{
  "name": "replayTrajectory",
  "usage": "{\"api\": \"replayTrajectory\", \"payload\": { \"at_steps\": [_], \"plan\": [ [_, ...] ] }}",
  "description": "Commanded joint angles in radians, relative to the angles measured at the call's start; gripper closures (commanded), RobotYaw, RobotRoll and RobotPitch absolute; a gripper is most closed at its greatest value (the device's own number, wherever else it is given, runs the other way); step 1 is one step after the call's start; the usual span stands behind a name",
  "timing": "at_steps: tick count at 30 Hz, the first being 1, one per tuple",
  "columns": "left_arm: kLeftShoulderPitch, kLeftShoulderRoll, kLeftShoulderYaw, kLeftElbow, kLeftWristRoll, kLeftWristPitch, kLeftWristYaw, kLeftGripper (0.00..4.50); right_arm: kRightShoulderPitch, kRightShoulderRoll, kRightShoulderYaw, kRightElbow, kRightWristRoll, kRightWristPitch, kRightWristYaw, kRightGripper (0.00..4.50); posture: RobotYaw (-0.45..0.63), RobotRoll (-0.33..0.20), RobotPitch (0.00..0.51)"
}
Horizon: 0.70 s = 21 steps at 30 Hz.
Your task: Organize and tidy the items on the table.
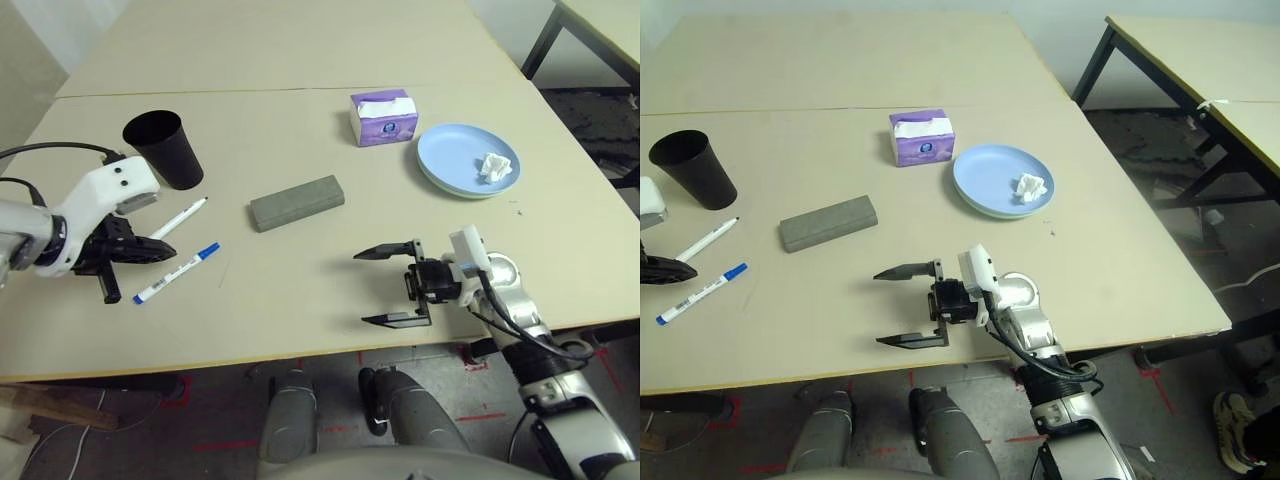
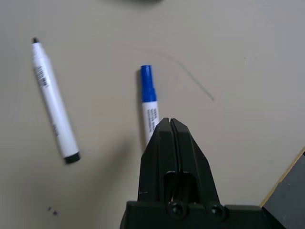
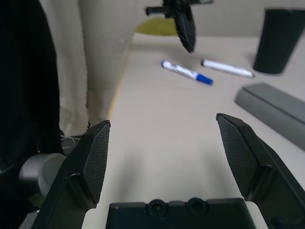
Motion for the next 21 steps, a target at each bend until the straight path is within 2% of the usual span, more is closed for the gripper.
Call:
{"api": "replayTrajectory", "payload": {
  "at_steps": [1,4,13,21],
  "plan": [
    [-0.014,-0.014,-0.042,-0.008,0.028,0.008,0.021,4.07,0.021,-0.016,-0.004,-0.032,-0.017,0.039,-0.044,0.00,0.00,0.000,0.214],
    [-0.022,-0.022,-0.067,0.008,0.044,0.012,0.035,3.22,0.037,-0.026,0.000,-0.056,-0.012,0.055,-0.056,0.00,0.00,0.000,0.209],
    [0.032,-0.063,-0.111,0.103,0.111,-0.022,0.072,0.09,0.051,-0.023,-0.008,-0.128,0.017,0.104,-0.093,0.00,-0.02,0.000,0.198],
    [0.044,-0.127,-0.132,0.174,0.147,-0.071,0.093,0.04,0.069,-0.027,-0.001,-0.183,0.029,0.134,-0.111,0.00,-0.03,0.000,0.188]
  ]
}}
